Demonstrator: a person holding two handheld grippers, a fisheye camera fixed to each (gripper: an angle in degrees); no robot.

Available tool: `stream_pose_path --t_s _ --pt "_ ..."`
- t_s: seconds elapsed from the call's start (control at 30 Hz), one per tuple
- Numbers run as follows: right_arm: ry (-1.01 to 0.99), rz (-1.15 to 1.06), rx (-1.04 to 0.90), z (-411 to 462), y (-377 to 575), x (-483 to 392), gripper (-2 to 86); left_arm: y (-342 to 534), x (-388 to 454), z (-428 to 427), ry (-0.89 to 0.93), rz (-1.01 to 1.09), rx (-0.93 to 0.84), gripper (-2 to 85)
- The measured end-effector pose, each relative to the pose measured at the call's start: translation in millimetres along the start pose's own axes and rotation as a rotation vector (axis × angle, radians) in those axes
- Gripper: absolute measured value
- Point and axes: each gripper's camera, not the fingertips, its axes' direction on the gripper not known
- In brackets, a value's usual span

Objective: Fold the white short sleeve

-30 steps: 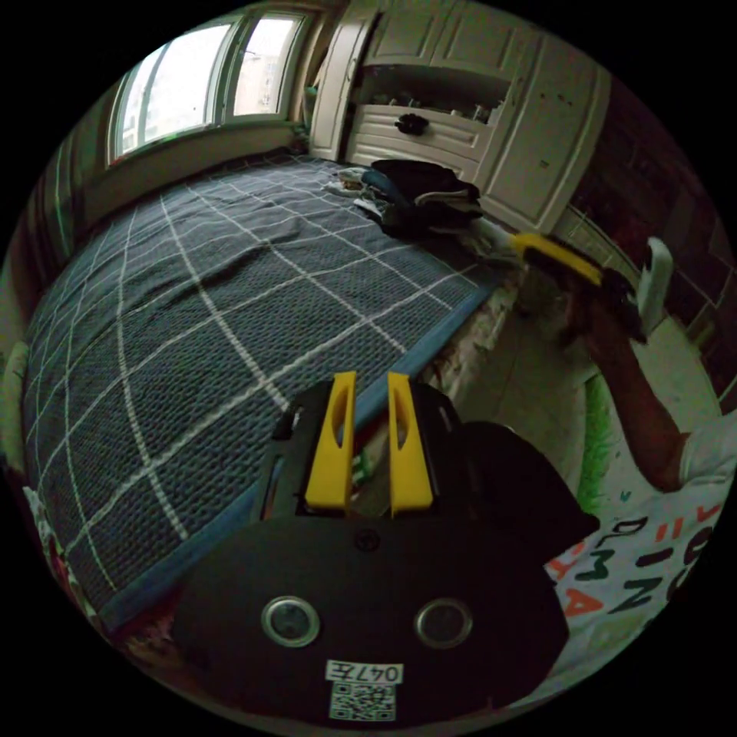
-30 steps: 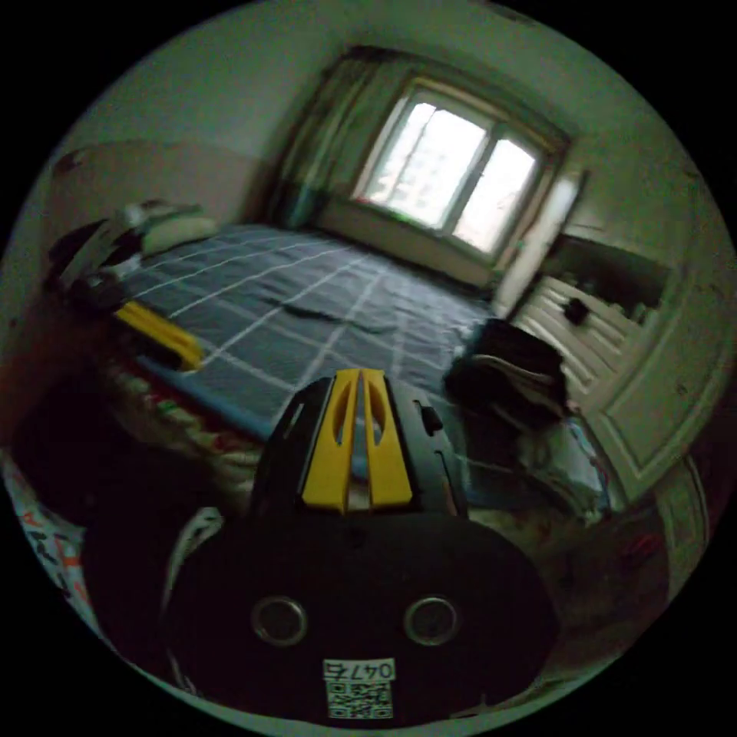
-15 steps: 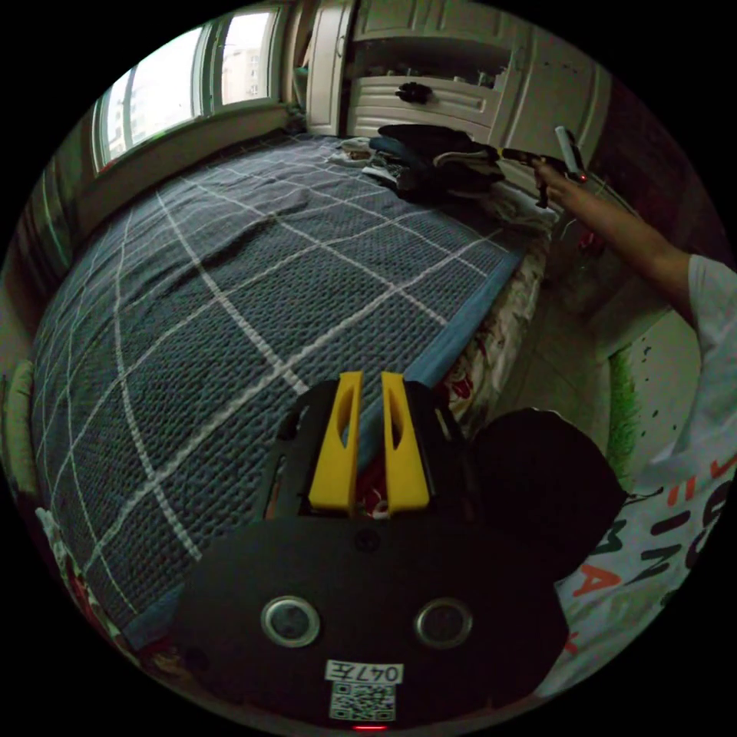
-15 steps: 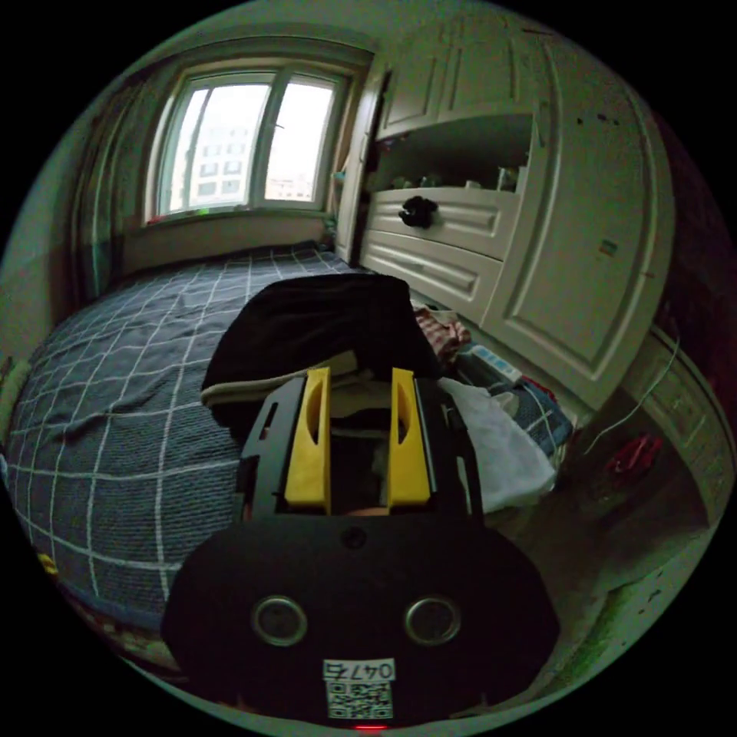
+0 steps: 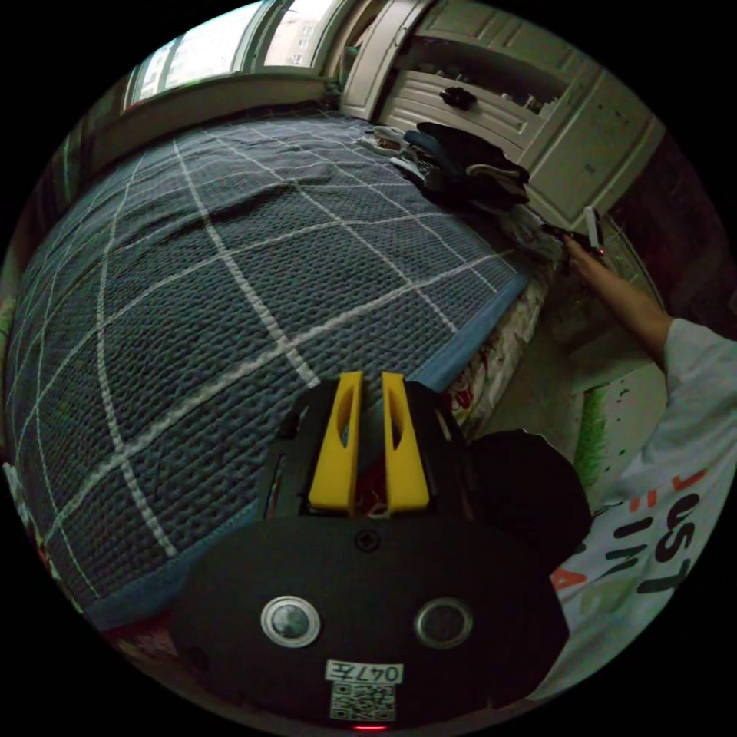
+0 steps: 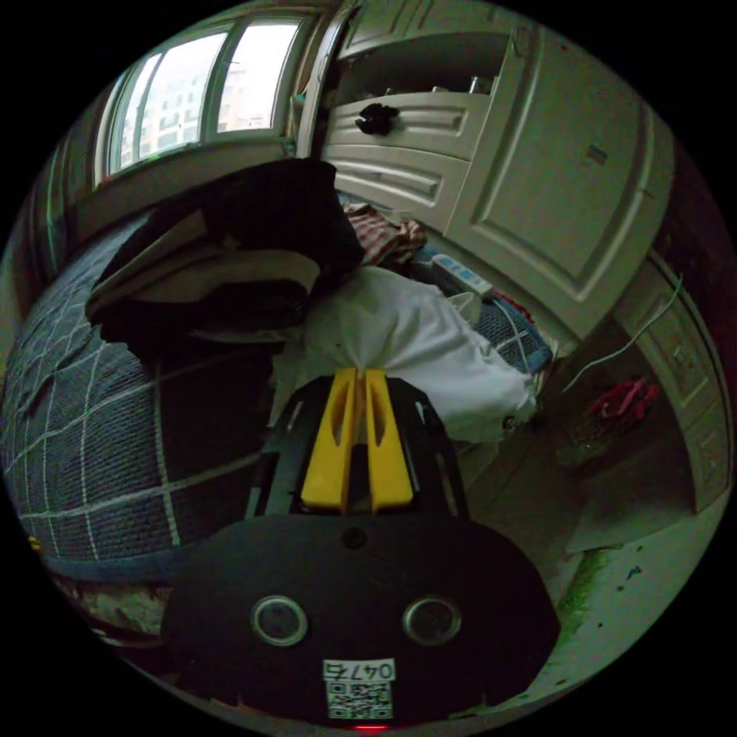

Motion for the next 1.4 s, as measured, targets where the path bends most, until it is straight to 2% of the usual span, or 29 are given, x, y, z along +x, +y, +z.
stream_pose_path --t_s 0.17,0.23,0.3,0.43,0.53,0.63,0.73,0.77,0.83,0.97,1.1,1.2,1.33,1.4 --pt "0.007 -0.101 0.204 -47.6 12.0 -23.9 0.1 -1.1 -11.1 14.7 0.016 -0.041 0.054 3.9" --pt "-0.059 -0.218 0.366 -93.1 26.8 -52.2 0.1 -2.2 -11.0 18.8 0.008 -0.033 0.064 5.0" --pt "-0.186 -0.324 0.432 -126.7 38.2 -77.4 0.1 -6.9 -9.2 21.4 -0.015 -0.039 0.065 7.8" --pt "-0.575 -0.565 0.367 -177.8 67.8 -154.5 0.1 -39.5 18.4 6.9 0.113 0.061 0.147 11.0" --pt "-0.789 -0.719 0.258 -178.6 105.6 -224.8 0.7 -61.1 45.8 -6.1 0.106 0.169 0.203 11.4" --pt "-0.983 -0.775 0.143 -163.5 149.6 -279.1 2.4 -77.2 57.1 11.0 0.032 0.234 0.096 12.6" --pt "-0.998 -0.659 0.096 -156.7 181.0 -285.7 2.6 -90.5 56.3 61.2 -0.087 0.256 -0.18 12.5" --pt "-0.987 -0.627 0.094 -156.1 186.1 -283.3 2.6 -91.0 56.1 78.8 -0.076 0.264 -0.245 11.8" --pt "-0.906 -0.536 0.057 -152.5 202.9 -275.7 2.5 -88.1 56.9 94.1 -0.045 0.282 -0.274 8.1" --pt "-0.852 -0.477 -0.008 -148.3 217.0 -276.7 3.4 -70.5 52.5 80.0 -0.049 0.29 -0.188 2.2" --pt "-0.851 -0.437 0.02 -158.2 222.8 -297.2 3.8 -40.4 37.7 40.9 -0.024 0.328 -0.05 1.8" --pt "-0.902 -0.484 0.007 -166.4 222.7 -336.7 3.6 -12.0 8.8 6.9 -0.092 0.292 0.027 2.3" --pt "-0.999 -0.562 -0.011 -181.0 226.7 -414.6 2.9 21.9 -52.7 -22.2 -0.278 0.018 -0.047 7.0" --pt "-1.027 -0.608 -0.032 -189.7 227.2 -448.5 2.8 36.1 -74.3 -42.5 -0.268 -0.127 0.008 9.3"
